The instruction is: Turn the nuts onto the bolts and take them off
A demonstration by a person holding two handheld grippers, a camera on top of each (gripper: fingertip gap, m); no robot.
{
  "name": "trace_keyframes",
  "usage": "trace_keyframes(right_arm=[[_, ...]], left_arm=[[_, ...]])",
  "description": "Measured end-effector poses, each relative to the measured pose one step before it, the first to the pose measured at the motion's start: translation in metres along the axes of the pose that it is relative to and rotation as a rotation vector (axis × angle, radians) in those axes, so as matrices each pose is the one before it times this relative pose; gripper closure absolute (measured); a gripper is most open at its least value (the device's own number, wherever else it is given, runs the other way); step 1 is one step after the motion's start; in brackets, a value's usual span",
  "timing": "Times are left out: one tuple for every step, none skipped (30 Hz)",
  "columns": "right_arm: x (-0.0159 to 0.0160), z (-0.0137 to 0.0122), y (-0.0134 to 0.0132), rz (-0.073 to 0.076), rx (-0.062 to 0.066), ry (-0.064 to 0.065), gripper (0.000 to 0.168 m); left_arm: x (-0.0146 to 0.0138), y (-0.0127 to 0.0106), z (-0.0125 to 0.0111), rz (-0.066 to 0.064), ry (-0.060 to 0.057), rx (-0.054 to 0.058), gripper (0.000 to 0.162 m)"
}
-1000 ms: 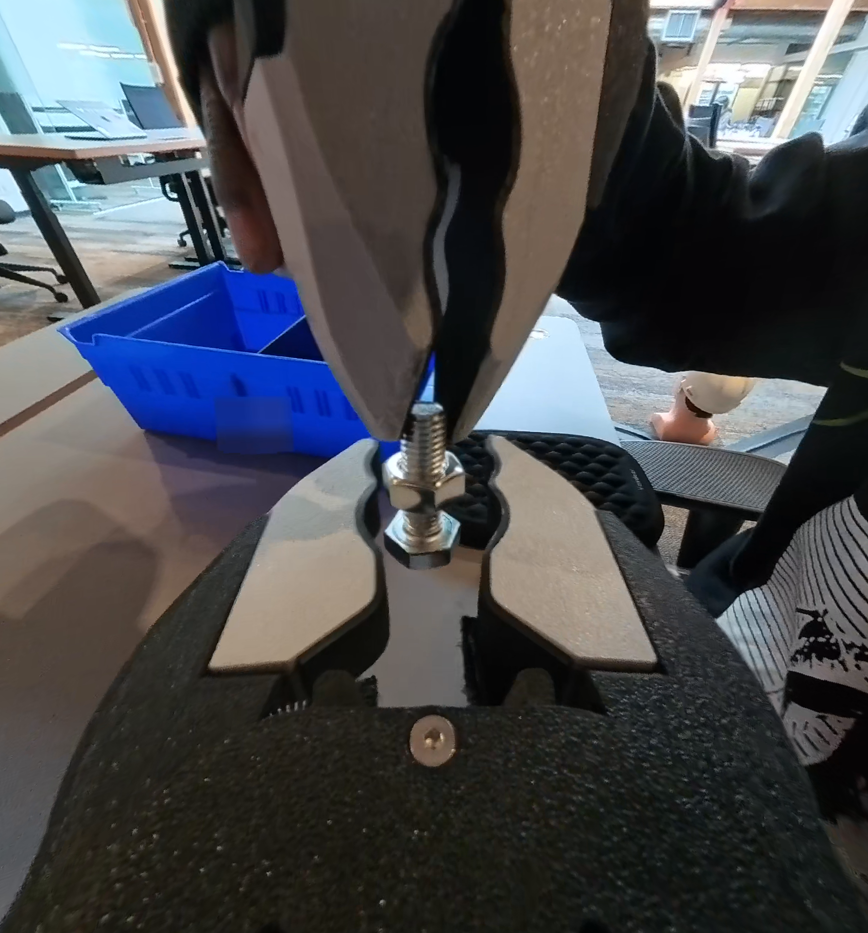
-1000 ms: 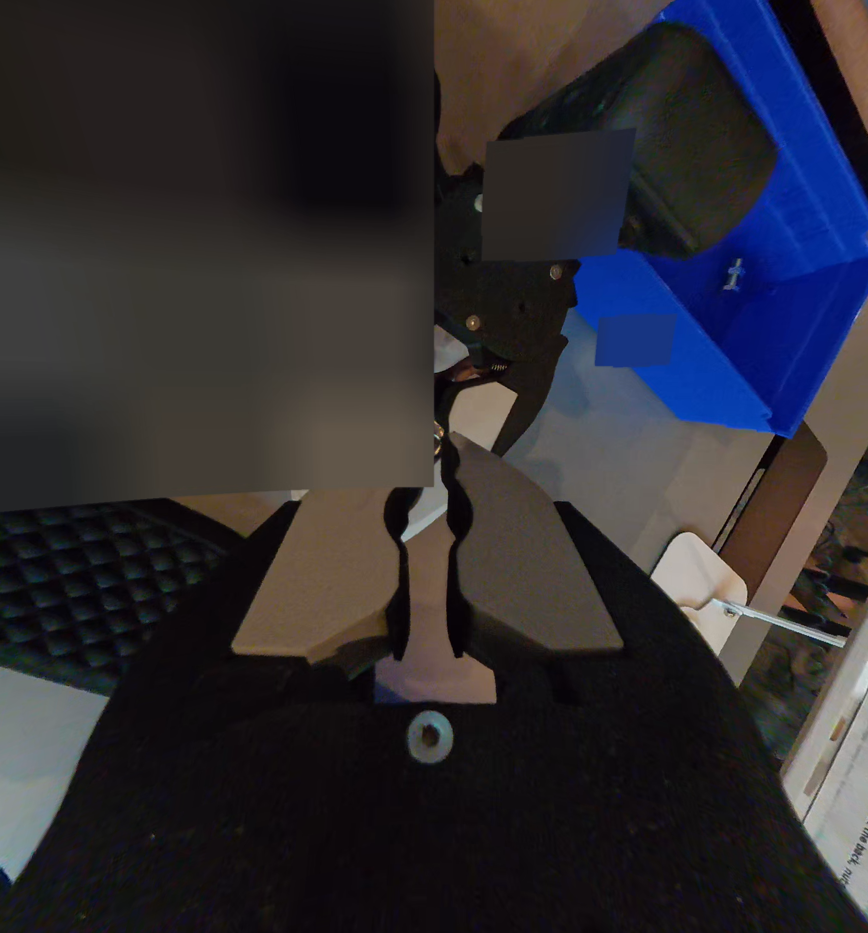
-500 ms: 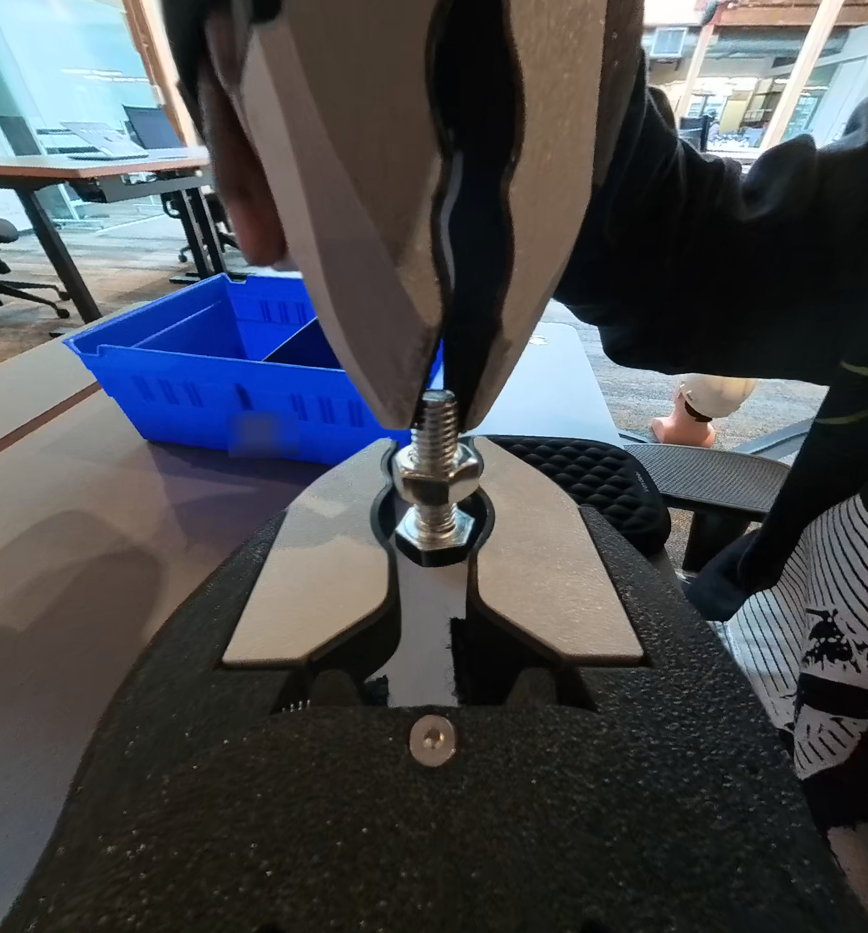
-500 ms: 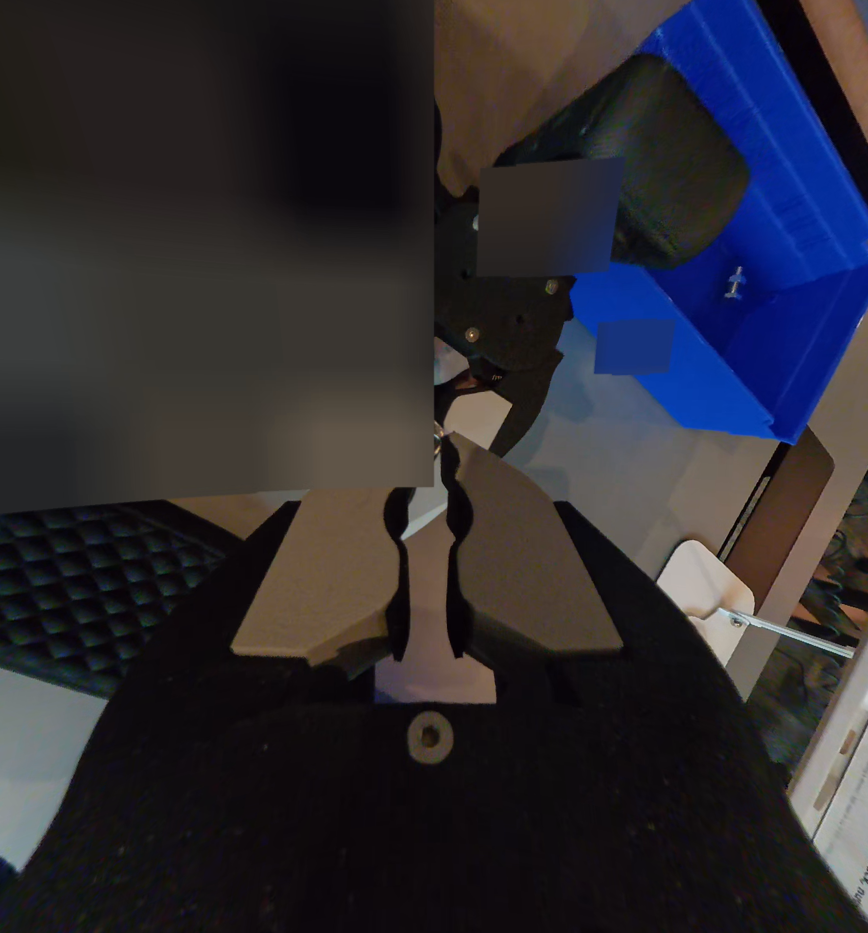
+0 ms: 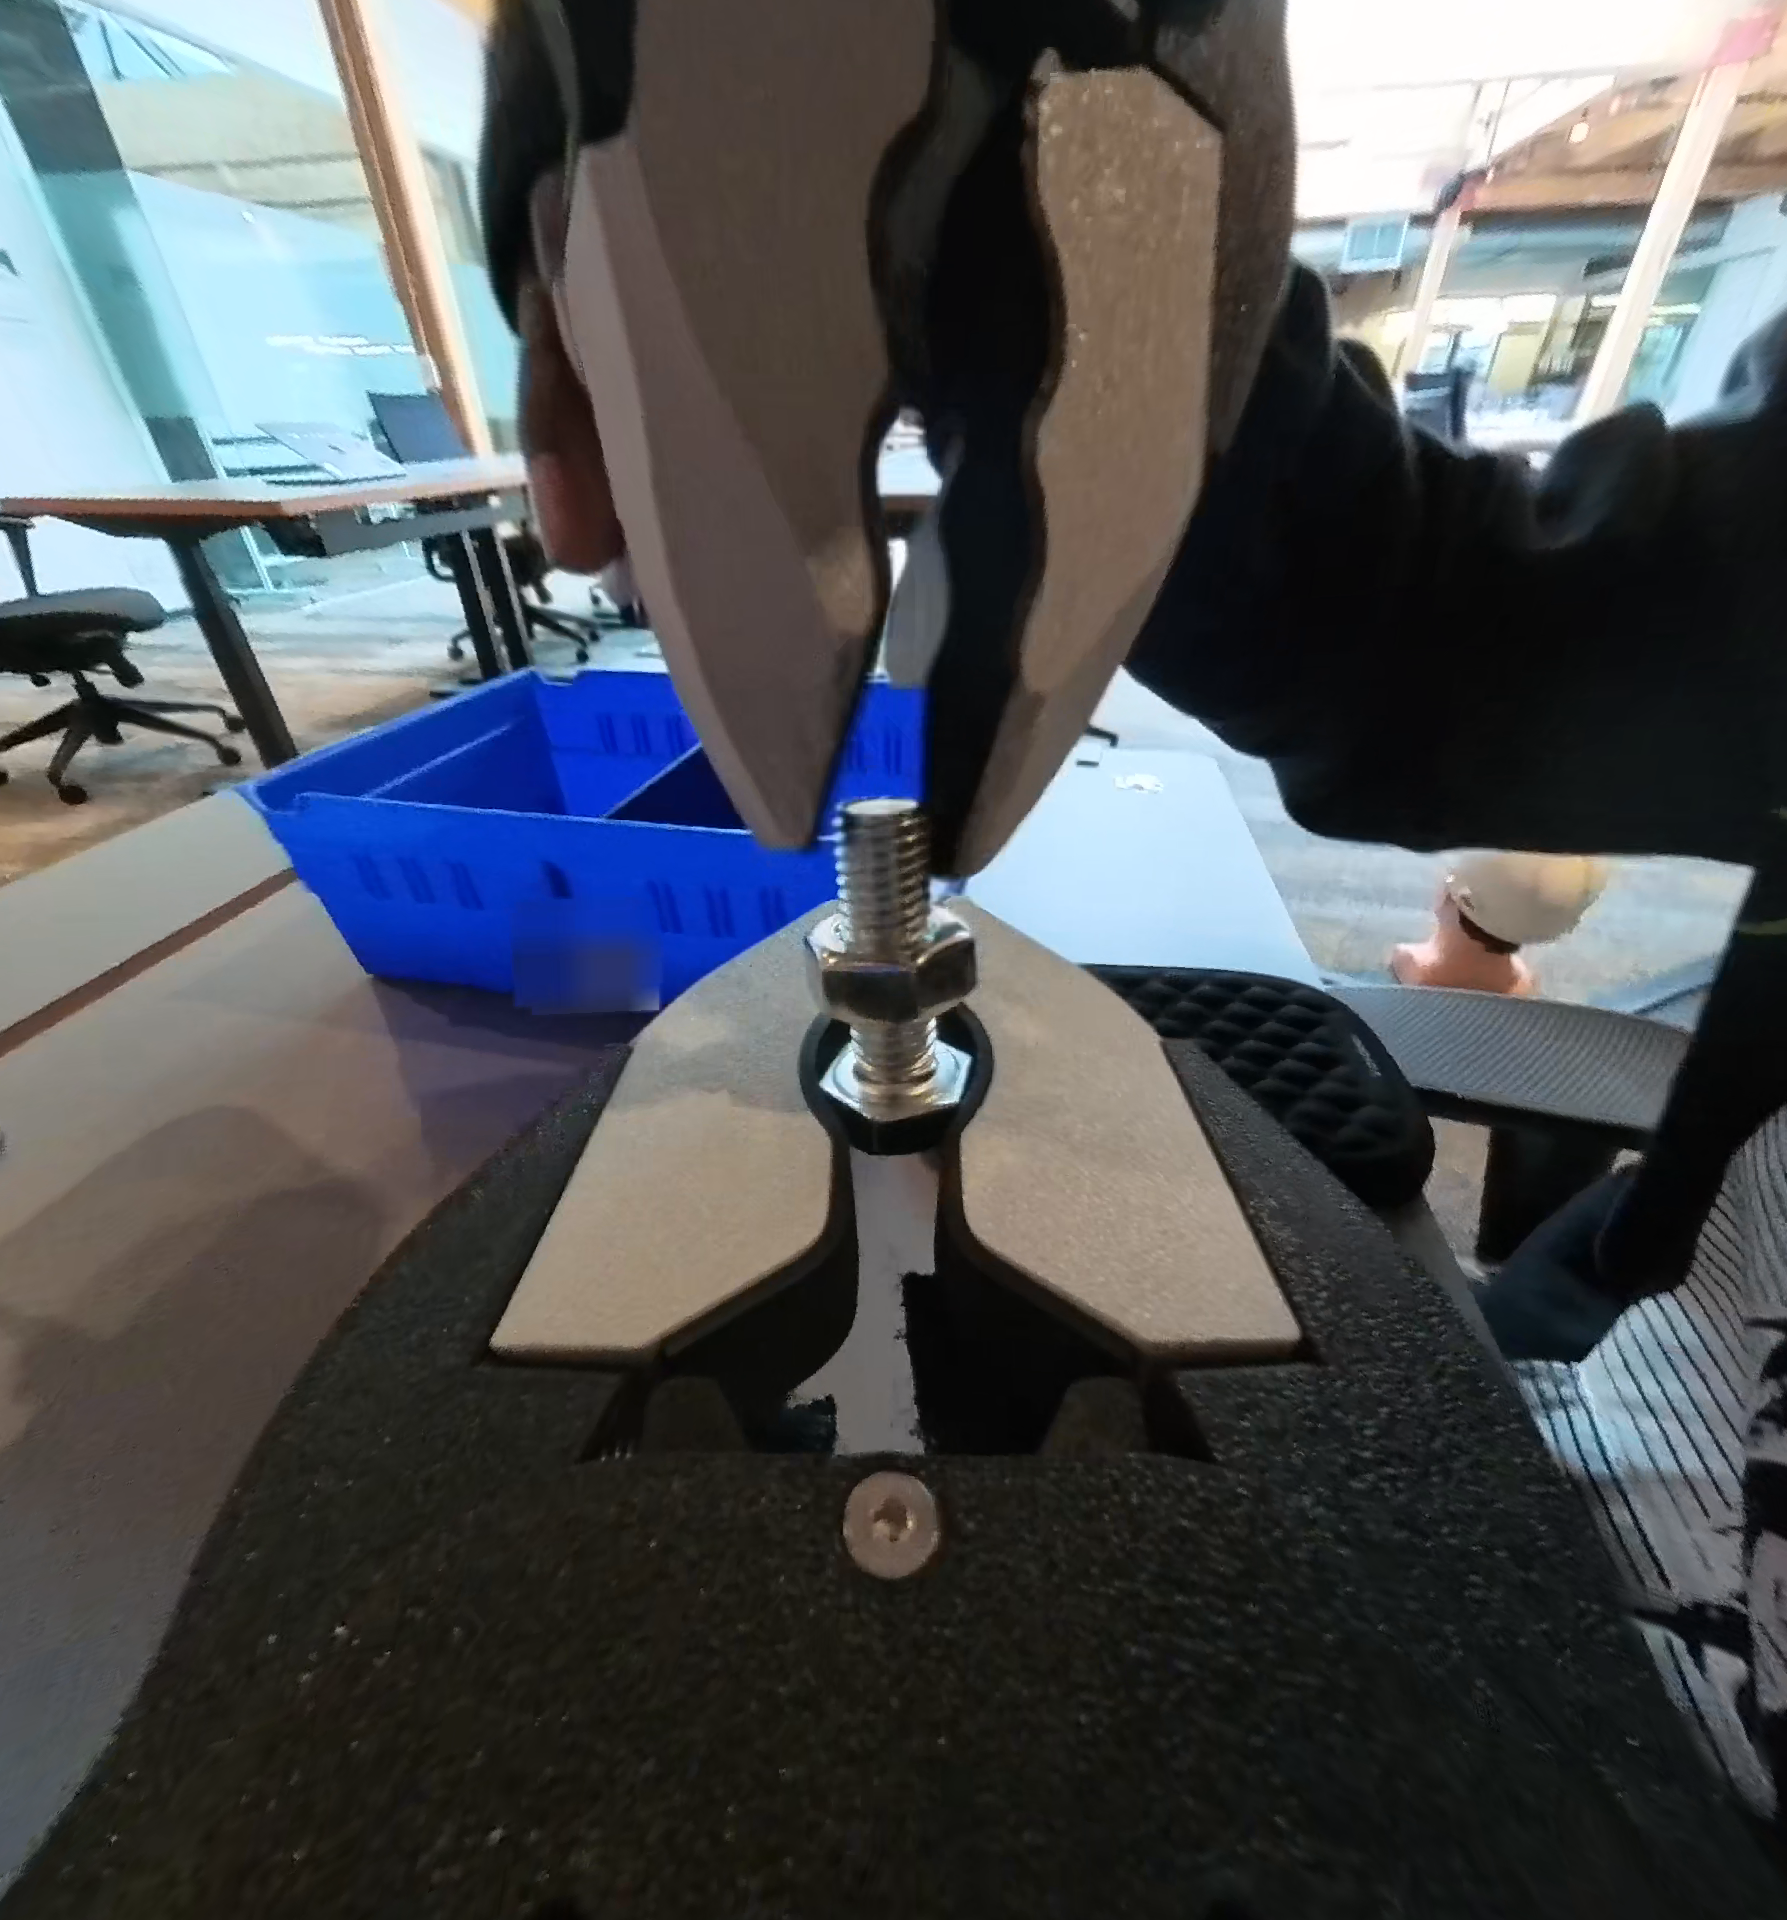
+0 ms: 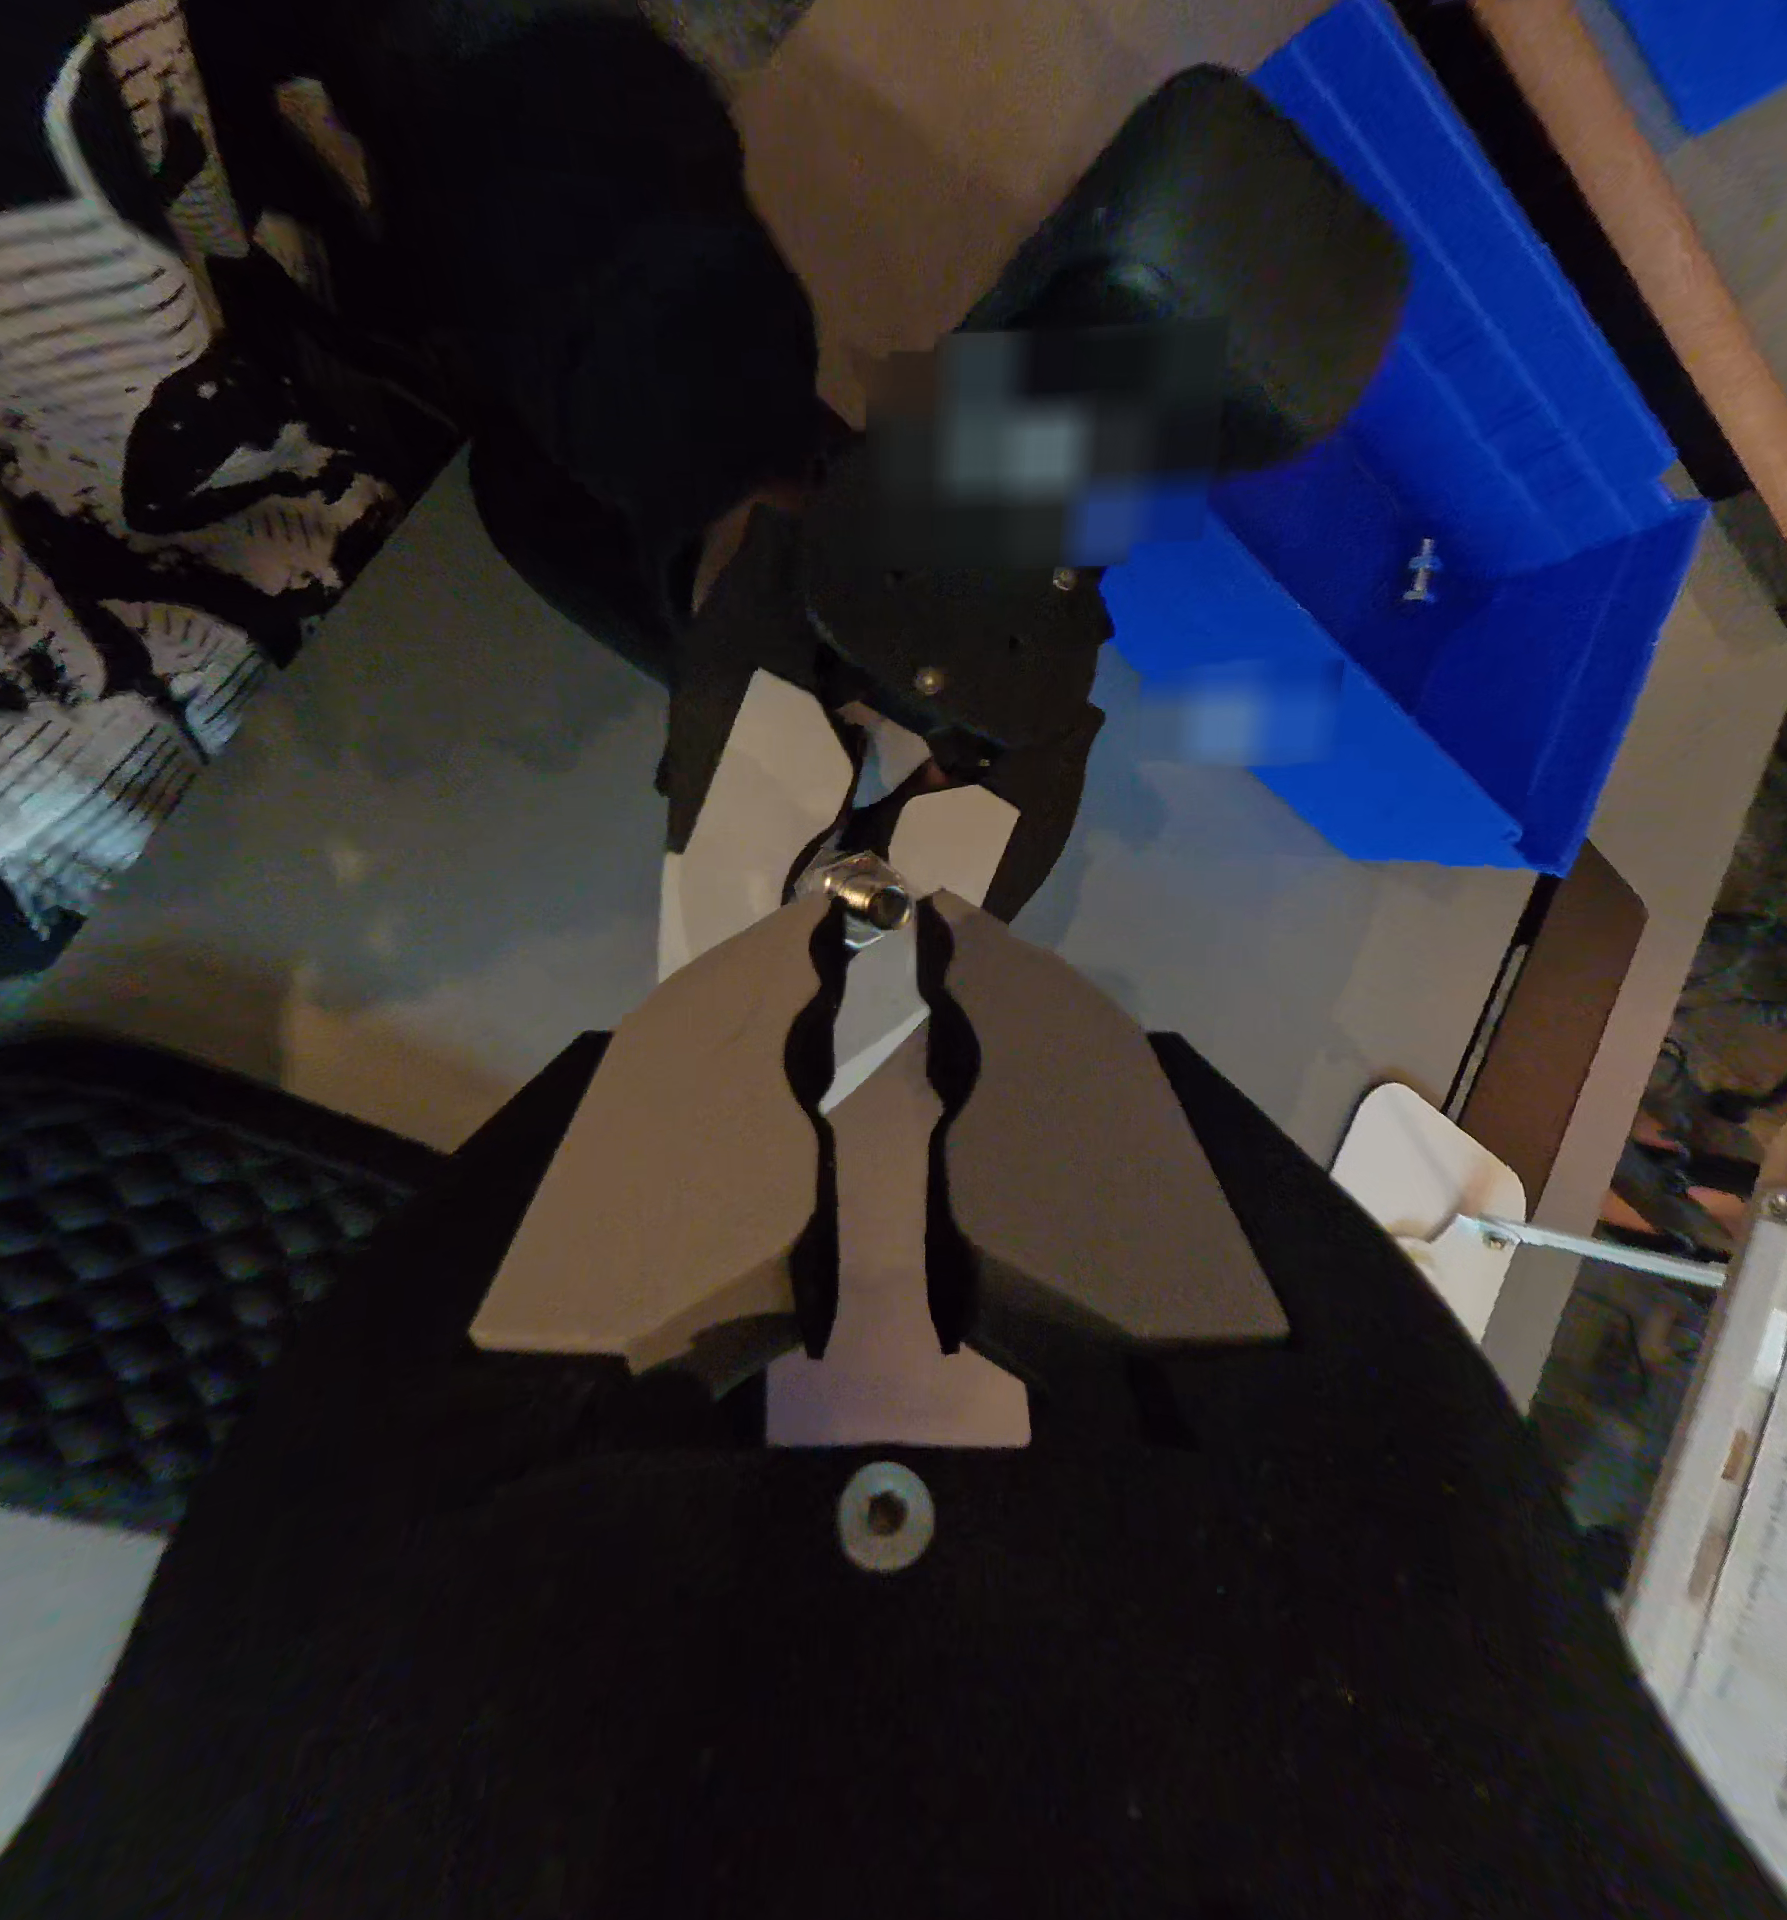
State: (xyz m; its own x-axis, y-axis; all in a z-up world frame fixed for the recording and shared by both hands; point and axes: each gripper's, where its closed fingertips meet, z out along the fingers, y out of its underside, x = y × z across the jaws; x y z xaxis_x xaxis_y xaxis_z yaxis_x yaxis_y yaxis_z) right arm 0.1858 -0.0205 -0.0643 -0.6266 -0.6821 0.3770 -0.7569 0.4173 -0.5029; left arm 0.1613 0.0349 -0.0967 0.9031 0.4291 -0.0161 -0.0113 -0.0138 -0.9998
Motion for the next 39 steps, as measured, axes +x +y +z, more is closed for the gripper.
trace_keyframes(right_arm=[[0.00318,-0.00039,-0.00189,0.0481,0.0311,0.0351,0.144],[0.00316,-0.00026,-0.00168,0.0632,0.038,0.0402,0.13],[0.00268,0.00007,0.00007,0.076,0.0374,0.0421,0.121],[0.00311,0.00094,0.00063,0.0832,0.0457,0.051,0.111],[0.00246,0.00158,0.00109,0.0822,0.0555,0.0498,0.102],[0.002,0.00197,0.00109,0.083,0.0725,0.0451,0.098],[0.00126,0.00194,0.00252,0.0788,0.072,0.0345,0.098],[0.00321,0.00117,0.00389,0.0727,0.065,0.0384,0.097],[0.00487,0.00015,0.0035,0.0669,0.0653,0.0415,0.1],[0.00491,-0.00066,0.00128,0.0639,0.0716,0.0337,0.102],[0.00332,-0.00117,-0.00065,0.0573,0.072,0.0197,0.103],[0.00336,-0.00204,-0.00185,0.0454,0.0659,0.0193,0.105],[0.00186,-0.0019,-0.0017,0.0273,0.054,0.0118,0.105],[0.00039,-0.00108,0.00028,0.0105,0.0313,0.0039,0.105],[0.00139,0.00008,0.003,-0.0003,0.0024,0.0109,0.105],[0.00246,0.00106,0.00546,-0.012,-0.0273,0.0186,0.101],[0.00284,0.00156,0.00601,-0.0208,-0.0412,0.0235,0.097],[0.0031,0.00172,0.00422,-0.0202,-0.0325,0.0301,0.096],[0.00085,0.0019,0.00332,-0.014,-0.0247,0.0183,0.097],[-0.00044,0.00191,0.00281,-0.0059,-0.0197,0.0108,0.098],[0.00032,0.00084,0.00294,-0.004,-0.0184,0.0161,0.105],[-0.00051,-0.00062,0.00189,-0.0163,-0.0087,0.0111,0.117],[-0.0041,-0.00149,0.00043,-0.0308,0.0044,-0.013,0.13],[-0.00434,-0.00107,-0.00082,-0.0225,0.0112,-0.0185,0.141],[-0.00228,0.00024,0.00043,-0.0001,-0.0037,-0.011,0.144],[-0.00267,0.00116,0.0017,0.0015,-0.0163,-0.019,0.142],[-0.00159,0.00153,0.00081,-0.0022,-0.0088,-0.0115,0.142],[-0.00082,0.00132,-0.00025,-0.0063,0.002,-0.0029,0.145],[-0.00209,0.00107,-0.00024,-0.0096,0.0039,-0.0115,0.153],[-0.0007,0.00072,0.00022,-0.0038,-0.0001,-0.0024,0.159],[0.00051,0.00045,0.00007,-0.0037,-0.0007,0.0036,0.16],[-0.00012,0.00003,0.00009,-0.0043,-0.0009,-0.0025,0.161],[0.0001,0.00007,-0.00006,-0.002,-0.0013,-0.0012,0.161],[-0.00046,0.00039,0.00009,-0.0012,-0.0014,-0.0041,0.161],[-0.00051,0.00044,0.0001,-0.0001,-0.0009,-0.003,0.161],[-0.00053,0.00046,0.0001,0.0021,-0.0007,-0.0035,0.161],[-0.00056,0.00062,0.00009,0.0007,-0.0001,-0.0036,0.161],[-0.00012,0.00034,-0.00046,-0.0025,0.0024,-0.0007,0.161],[0.00032,-0.00016,-0.00058,-0.0018,0.0027,0.0005,0.161]], left_arm=[[-0.00288,0.00058,-0.00059,-0.0013,-0.0088,0.0104,0.15],[-0.00282,0.00248,-0.0006,0.0039,-0.0075,-0.0005,0.15],[-0.00274,0.00273,-0.00063,0.0075,-0.0078,0.0014,0.15],[-0.00177,0.00199,-0.00078,0.0051,-0.0001,0.0087,0.15],[-0.00146,0.00123,-0.0009,-0.0018,0.0026,0.0131,0.154],[-0.00115,0.00038,-0.0009,-0.0037,0.0035,0.014,0.154],[-0.00138,0.00002,-0.00092,0.0019,0.0004,0.0134,0.154],[-0.002,0.00077,-0.00114,0.0072,-0.005,0.0074,0.155],[-0.00263,0.00113,-0.00133,0.0018,-0.0084,0.0056,0.154],[-0.00238,0.00071,-0.00168,-0.0095,-0.0053,0.0116,0.154],[-0.00247,0.00101,-0.00151,-0.0129,-0.007,0.0106,0.154],[-0.00289,0.00224,-0.00144,-0.0036,-0.0115,0.0005,0.154],[-0.00256,0.00281,-0.00109,0.0059,-0.0117,-0.0081,0.154],[-0.0021,0.00214,-0.00079,0.0101,-0.0113,-0.009,0.15],[-0.00176,0.00177,-0.00033,0.007,-0.0103,-0.0081,0.151],[-0.00191,0.00222,0.00006,0.0048,-0.0127,-0.0106,0.15],[-0.00212,0.00287,0.00037,0.0095,-0.0164,-0.0141,0.15],[-0.00201,0.0026,0.00045,0.0156,-0.0194,-0.0149,0.15],[-0.0017,0.00196,0.00055,0.0161,-0.0175,-0.0127,0.15],[-0.00179,0.00205,0.00056,0.012,-0.0153,-0.0125,0.15],[-0.00136,0.00218,0.00058,0.0055,-0.011,-0.0117,0.15],[-0.00099,0.00154,0.00039,-0.0016,-0.0066,-0.0078,0.15],[-0.00021,0.00075,0.00007,-0.0055,0.0007,-0.0015,0.15],[0.00035,0.00055,-0.00006,-0.0086,0.0047,0.0001,0.15],[0.00014,0.00013,0.00015,-0.0059,0.0032,0.0017,0.15],[0.00079,0.0,0.00024,-0.0036,0.0066,0.0001,0.15],[0.00074,0.00012,0.0006,-0.0004,0.0036,-0.0011,0.15],[0.00065,0.00065,0.00051,0.0038,0.0016,-0.0047,0.15],[0.00088,0.00099,0.00057,0.003,0.0029,-0.0058,0.15],[0.00088,0.00033,0.00031,0.0007,0.0027,-0.0022,0.15],[0.00044,0.00033,0.00003,-0.0008,0.002,-0.0018,0.15],[0.0,0.00012,-0.00011,-0.0019,0.0011,-0.0008,0.15],[0.00023,0.00011,0.00013,-0.0043,0.004,-0.0006,0.15],[0.0005,0.00027,0.00026,-0.0046,0.0051,-0.0012,0.15],[0.00034,0.00048,0.00034,-0.0008,0.0023,-0.0023,0.15],[0.00046,0.00047,0.00015,-0.0009,0.003,-0.003,0.15],[0.0003,0.00028,0.00005,-0.0038,0.0032,-0.0013,0.15],[0.00011,-0.00062,-0.00029,-0.0014,0.001,0.0035,0.15],[0.00016,-0.00078,-0.00042,-0.0011,0.0024,0.004,0.15]])
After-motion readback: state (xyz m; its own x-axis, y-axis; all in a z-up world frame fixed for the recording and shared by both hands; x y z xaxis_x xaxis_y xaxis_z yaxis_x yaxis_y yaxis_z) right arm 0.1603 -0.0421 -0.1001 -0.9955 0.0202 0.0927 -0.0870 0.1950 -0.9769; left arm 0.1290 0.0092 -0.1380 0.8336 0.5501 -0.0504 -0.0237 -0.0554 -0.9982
